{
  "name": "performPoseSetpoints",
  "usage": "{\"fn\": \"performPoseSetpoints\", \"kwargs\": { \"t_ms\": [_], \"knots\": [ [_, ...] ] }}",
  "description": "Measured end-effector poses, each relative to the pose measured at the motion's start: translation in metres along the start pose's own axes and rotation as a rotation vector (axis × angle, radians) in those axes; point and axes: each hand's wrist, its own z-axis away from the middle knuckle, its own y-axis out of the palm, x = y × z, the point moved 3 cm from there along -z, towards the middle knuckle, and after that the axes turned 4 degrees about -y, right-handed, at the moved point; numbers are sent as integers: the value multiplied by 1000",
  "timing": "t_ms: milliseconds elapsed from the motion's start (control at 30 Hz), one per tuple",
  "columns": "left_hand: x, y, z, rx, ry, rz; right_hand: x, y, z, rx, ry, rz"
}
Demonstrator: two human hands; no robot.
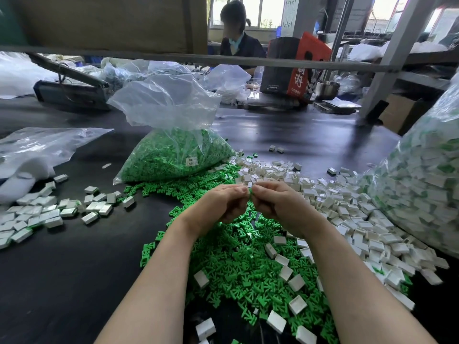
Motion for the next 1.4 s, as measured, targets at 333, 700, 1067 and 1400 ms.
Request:
{"fn": "performPoseSetpoints", "kwargs": {
  "t_ms": [333, 700, 1067, 1400],
  "knots": [
    [2, 1, 0, 73, -59, 33, -2, -4, 2, 75, 40, 7],
    [-1, 1, 6, 141, -106, -25, -2, -3, 5, 153, 56, -44],
    [-1, -1, 7, 172, -142, -61, -3, -1, 5, 204, 45, -46],
    [-3, 0, 8, 177, -139, -83, -6, -4, 4, 233, 42, -62]
  ]
}}
